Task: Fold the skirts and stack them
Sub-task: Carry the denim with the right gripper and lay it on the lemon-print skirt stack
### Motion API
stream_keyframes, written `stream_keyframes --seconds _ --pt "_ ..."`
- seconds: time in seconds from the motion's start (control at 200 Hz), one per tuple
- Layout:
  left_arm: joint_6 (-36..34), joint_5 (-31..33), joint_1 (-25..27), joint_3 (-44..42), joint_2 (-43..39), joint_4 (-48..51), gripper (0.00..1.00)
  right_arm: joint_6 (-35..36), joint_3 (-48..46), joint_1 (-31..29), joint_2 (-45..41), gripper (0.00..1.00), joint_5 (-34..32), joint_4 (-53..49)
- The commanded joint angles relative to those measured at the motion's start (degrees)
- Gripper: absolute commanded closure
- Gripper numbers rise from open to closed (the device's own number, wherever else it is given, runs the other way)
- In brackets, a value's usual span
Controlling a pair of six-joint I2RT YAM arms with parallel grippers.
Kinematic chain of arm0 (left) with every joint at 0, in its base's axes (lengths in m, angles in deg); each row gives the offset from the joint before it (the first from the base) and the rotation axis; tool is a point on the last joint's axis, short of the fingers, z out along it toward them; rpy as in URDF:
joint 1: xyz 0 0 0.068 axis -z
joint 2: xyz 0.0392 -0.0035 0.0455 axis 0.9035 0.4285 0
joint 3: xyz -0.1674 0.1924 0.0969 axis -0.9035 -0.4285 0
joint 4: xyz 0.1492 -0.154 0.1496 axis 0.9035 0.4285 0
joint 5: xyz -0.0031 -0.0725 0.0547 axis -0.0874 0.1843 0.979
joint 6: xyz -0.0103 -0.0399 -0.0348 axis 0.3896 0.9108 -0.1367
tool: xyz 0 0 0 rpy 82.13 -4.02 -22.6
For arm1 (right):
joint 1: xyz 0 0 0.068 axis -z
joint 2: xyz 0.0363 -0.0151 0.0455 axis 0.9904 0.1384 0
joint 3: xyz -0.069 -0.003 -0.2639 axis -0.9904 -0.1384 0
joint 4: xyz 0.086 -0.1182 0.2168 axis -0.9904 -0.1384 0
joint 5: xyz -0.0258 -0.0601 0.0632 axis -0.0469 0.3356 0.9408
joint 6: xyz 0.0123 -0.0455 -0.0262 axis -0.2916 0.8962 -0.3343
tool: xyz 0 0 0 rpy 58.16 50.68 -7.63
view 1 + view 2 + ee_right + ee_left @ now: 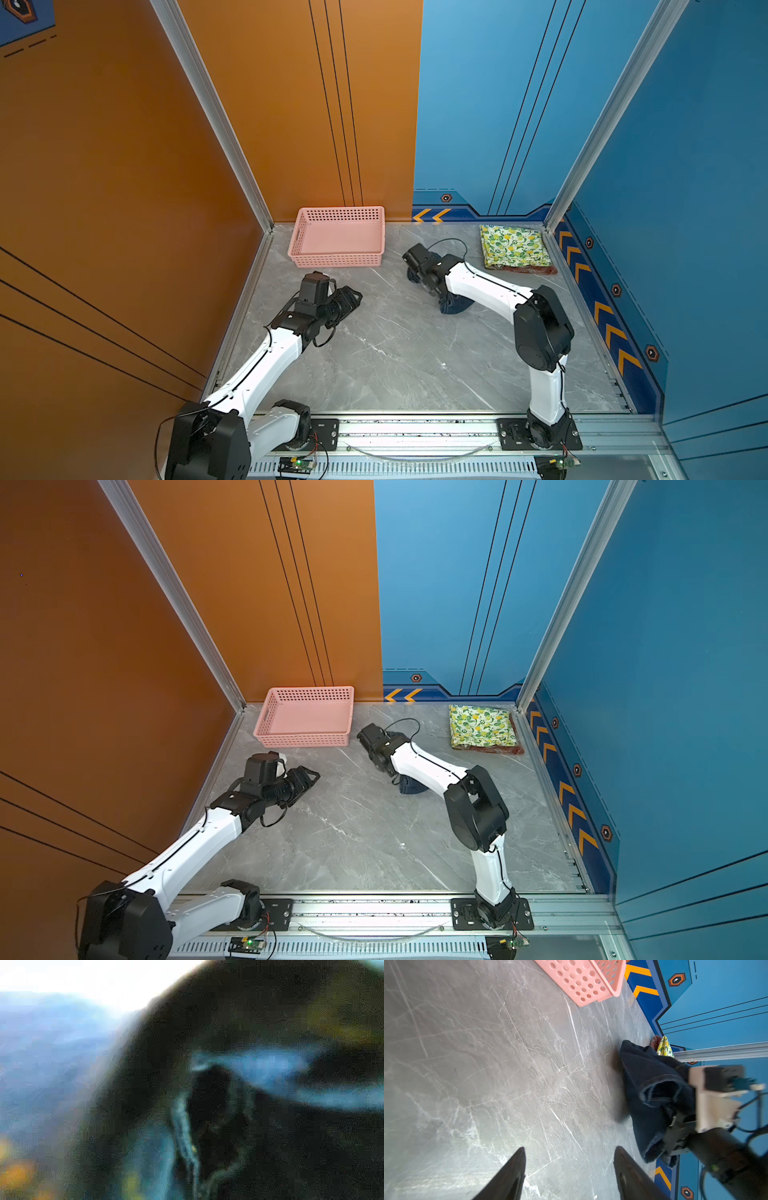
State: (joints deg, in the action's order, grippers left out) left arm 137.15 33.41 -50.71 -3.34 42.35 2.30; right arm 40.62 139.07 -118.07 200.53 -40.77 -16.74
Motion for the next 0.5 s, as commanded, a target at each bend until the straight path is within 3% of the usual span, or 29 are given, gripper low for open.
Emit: stream_keyframes --seconds 0.0,0.11,0.23,0.35,0.496 --pt "-1.22 -2.38 -0.29 2.02 1.27 0.25 0.32 -10.13 4.69 8.82 -4.81 1.00 12.89 -5.60" --pt "-1.43 -2.62 0.20 2.60 2.43 -0.35 0.32 -19.25 6.58 17.99 -6.22 1.00 27.53 -3.19" --pt "-1.69 -2.74 0.83 3.32 3.80 -0.99 0.32 -32.67 5.34 26.36 -8.18 1.00 38.76 5.27" --pt "-1.67 -3.08 1.13 3.98 5.39 -1.81 0.32 -47.78 2.43 32.29 -9.73 1.00 43.75 16.20" --pt "-1.63 -3.40 1.64 4.77 7.24 -3.34 0.32 -63.88 0.04 36.80 -10.43 1.00 44.64 28.57"
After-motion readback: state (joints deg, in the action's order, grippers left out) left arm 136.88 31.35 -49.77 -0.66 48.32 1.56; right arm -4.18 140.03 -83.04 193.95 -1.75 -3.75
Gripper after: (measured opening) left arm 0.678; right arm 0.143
